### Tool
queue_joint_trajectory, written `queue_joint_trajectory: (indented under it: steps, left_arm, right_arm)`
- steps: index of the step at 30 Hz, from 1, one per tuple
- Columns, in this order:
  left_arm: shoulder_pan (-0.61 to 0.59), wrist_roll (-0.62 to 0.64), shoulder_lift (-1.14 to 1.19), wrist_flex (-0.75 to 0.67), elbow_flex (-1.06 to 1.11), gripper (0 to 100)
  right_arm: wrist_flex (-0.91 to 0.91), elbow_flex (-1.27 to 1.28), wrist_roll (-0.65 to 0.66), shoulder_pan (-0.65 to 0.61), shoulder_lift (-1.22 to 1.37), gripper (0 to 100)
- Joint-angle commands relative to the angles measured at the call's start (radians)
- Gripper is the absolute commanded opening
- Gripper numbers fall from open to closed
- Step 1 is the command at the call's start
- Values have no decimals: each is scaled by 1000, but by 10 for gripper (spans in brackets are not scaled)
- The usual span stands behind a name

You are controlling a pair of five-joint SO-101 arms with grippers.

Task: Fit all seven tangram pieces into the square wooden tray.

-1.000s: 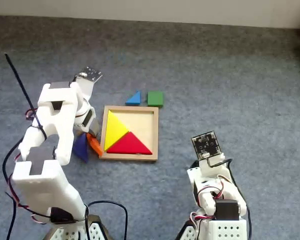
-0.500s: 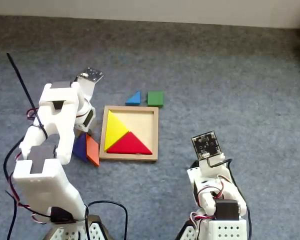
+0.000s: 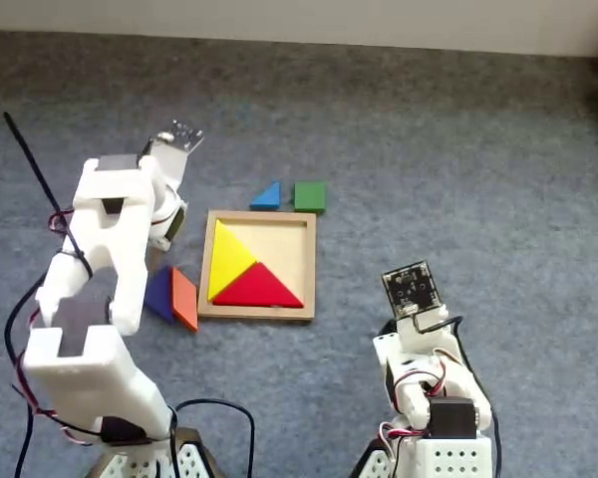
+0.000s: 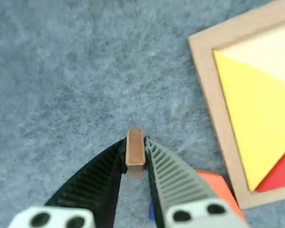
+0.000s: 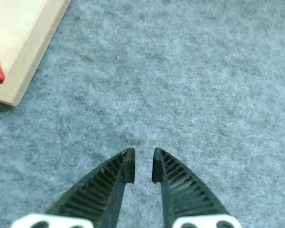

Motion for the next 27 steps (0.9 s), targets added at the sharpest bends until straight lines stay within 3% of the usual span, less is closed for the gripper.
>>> queue_joint_trajectory:
  steps: [1, 10, 15, 27]
  left_arm:
    - [97, -2, -122, 61, -31, 6]
    - [317, -11, -191, 95, -38, 6]
    - [418, -153, -188, 129, -30, 6]
    - [450, -407, -8, 161, -44, 36]
  right_arm:
    - [-18, 116, 12, 18, -16, 77]
    - [-18, 116, 12, 18, -16, 77]
    - [-18, 116, 12, 18, -16, 77]
    - [-18, 116, 12, 18, -16, 77]
